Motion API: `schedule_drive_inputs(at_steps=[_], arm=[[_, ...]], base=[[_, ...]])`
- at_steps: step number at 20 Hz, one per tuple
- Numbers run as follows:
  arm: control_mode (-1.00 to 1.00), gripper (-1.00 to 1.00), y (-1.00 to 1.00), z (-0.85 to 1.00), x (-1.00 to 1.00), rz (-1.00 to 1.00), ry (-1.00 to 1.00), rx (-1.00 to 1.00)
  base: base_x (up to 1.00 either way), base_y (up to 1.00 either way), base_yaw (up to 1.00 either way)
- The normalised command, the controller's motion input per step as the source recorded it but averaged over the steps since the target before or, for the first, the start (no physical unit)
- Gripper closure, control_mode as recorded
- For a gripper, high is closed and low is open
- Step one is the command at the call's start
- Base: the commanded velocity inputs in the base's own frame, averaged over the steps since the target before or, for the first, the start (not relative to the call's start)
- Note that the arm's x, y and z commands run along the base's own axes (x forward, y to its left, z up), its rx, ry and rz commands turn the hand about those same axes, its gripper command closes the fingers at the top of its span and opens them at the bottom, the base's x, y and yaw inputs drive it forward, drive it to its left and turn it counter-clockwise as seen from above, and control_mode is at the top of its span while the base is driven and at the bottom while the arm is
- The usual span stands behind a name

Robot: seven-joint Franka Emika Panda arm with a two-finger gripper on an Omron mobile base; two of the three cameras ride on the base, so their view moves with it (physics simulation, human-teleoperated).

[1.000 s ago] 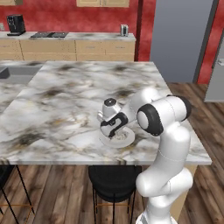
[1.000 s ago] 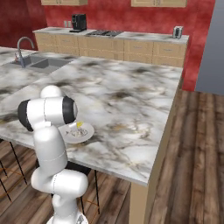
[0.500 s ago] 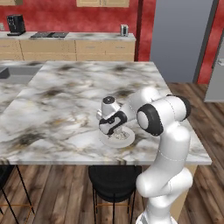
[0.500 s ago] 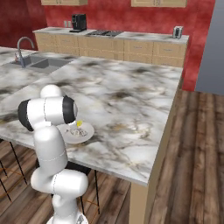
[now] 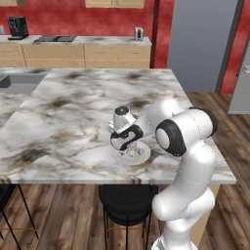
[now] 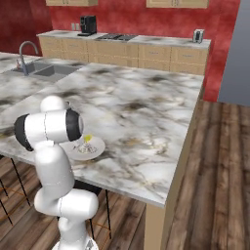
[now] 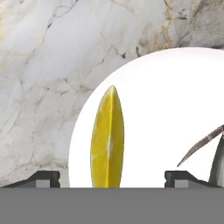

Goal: Take the lemon wedge from the fridge and place it on the plate with fish on the dining counter.

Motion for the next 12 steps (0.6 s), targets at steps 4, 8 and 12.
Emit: schedule_drive_inputs(at_steps=[4, 8, 12], arm=[[-1.00, -1.00, -0.32, 0.31, -0.81, -0.02, -0.02, 0.11], [-1.00, -1.00, -0.10, 0.98, -0.12, -0.03, -0.15, 0.06], [-1.00, -1.00, 0.00, 1.00, 0.00, -0.06, -0.11, 0.01]], base=[[0.00, 0.00, 0.00], [0.00, 0.00, 0.00], [0.00, 0.00, 0.00]])
